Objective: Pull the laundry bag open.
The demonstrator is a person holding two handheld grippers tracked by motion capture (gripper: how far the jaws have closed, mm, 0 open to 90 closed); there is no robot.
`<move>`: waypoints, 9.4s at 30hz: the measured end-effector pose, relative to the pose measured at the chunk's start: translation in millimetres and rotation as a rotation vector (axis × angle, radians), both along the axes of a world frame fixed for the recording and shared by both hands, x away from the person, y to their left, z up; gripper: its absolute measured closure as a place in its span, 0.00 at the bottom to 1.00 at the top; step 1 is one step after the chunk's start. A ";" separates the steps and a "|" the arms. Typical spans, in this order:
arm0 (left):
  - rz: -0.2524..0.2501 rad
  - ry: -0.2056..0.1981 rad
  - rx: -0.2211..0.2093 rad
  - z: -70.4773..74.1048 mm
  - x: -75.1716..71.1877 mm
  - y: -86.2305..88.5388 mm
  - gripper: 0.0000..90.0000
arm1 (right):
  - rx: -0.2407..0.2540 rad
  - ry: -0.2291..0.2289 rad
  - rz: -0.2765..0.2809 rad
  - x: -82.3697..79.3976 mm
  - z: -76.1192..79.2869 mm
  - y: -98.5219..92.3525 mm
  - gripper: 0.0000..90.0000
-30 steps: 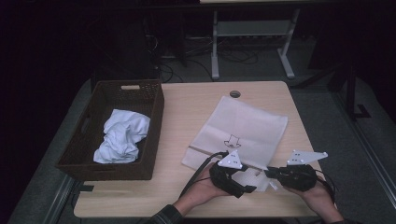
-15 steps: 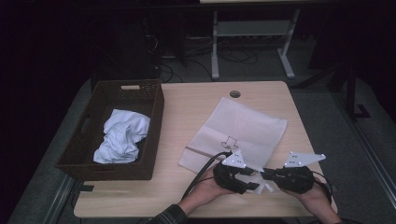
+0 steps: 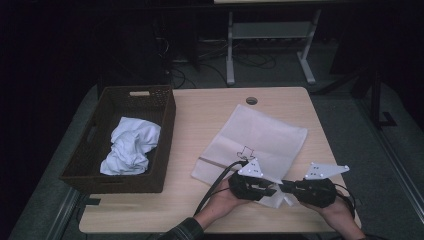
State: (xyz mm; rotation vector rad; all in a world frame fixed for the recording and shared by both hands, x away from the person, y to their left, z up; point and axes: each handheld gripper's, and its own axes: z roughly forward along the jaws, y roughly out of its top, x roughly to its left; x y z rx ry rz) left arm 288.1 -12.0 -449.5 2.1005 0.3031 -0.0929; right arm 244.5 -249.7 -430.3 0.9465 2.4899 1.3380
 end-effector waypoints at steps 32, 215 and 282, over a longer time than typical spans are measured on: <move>0.047 0.021 0.044 7.3 3.0 -0.2 0.98 | -0.005 -0.022 -0.010 -3.8 2.4 1.7 0.93; 0.337 0.095 0.209 -12.9 150.3 45.8 0.96 | -0.108 0.041 -0.449 25.8 -29.2 -105.0 0.88; 0.411 -0.022 0.206 5.1 24.7 136.0 0.16 | -0.104 -0.041 -0.204 36.2 -27.7 -36.6 0.16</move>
